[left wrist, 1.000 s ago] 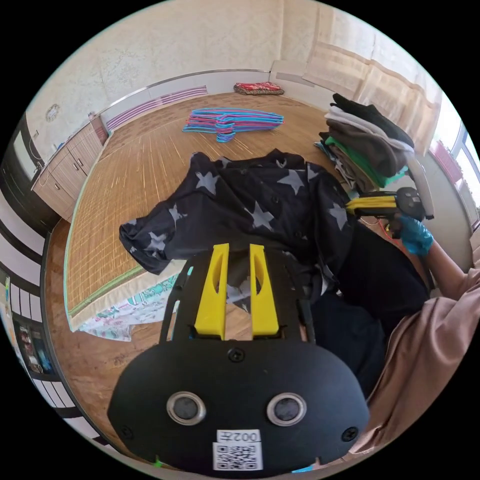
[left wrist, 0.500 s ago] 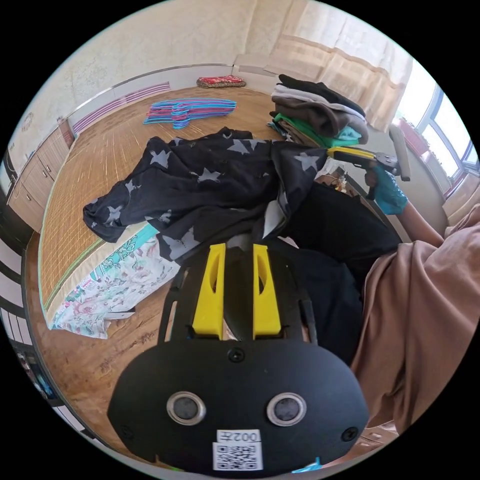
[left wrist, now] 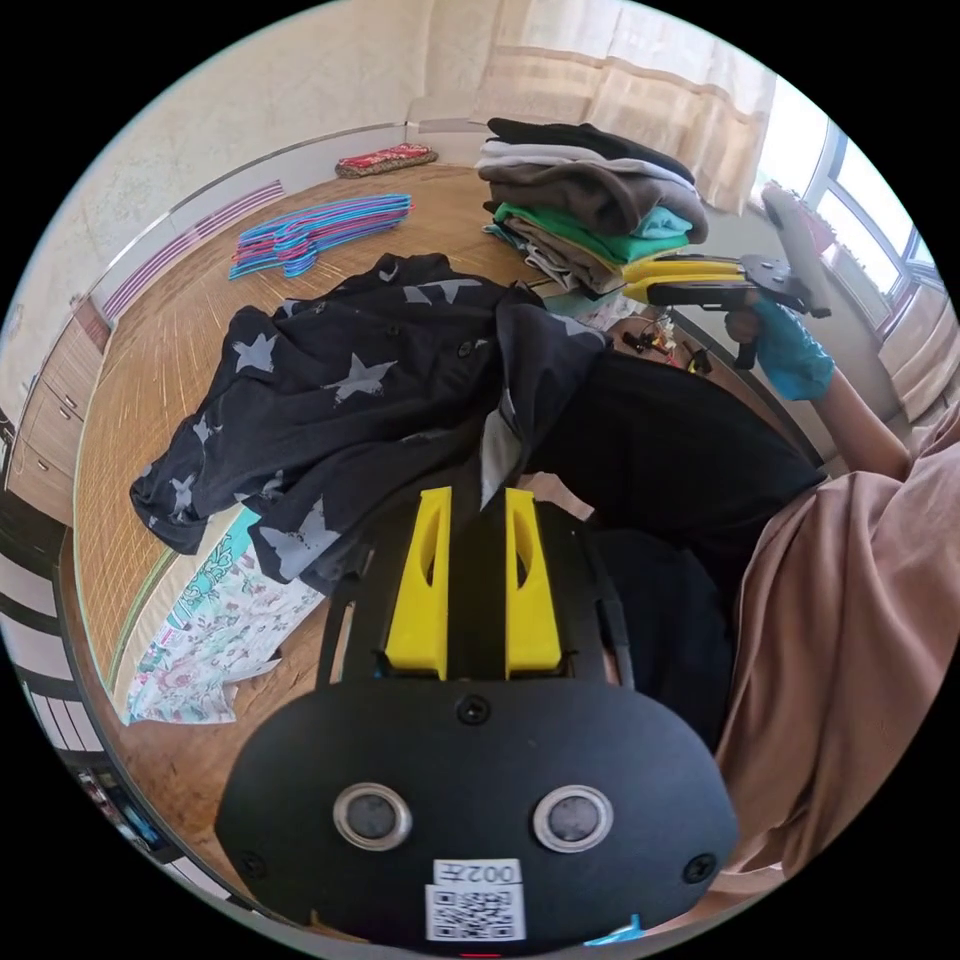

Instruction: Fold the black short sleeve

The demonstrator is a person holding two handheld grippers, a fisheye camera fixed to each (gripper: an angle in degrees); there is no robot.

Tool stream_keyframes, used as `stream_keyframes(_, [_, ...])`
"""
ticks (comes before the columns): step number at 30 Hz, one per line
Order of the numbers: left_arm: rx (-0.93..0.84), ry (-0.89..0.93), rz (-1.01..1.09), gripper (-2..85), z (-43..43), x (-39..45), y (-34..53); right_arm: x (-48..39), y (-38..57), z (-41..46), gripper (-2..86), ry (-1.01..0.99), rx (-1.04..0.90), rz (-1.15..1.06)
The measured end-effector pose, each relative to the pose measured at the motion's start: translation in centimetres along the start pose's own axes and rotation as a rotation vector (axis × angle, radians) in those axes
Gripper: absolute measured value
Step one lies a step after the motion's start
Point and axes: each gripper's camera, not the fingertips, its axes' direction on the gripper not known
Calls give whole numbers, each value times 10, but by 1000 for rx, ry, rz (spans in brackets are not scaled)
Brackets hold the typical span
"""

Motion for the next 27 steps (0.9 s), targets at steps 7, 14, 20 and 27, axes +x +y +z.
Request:
stream_keyframes(7, [-22,-17,12,-12,-14,15,3,-80,-100,33,137,-201,1,-413])
stream_keyframes(14, [15,34,0,7,-52,24,31,-165,-171,99,152,-246,-95,-811])
stream_keyframes(20, [28,13,1,62,-83,38,61,-183,-191,143,57,-210,-164,-939])
stream_keyframes(27, [15,-62,-38,108,-98,50,89,-106,-210,92,-2,-307,10,-679])
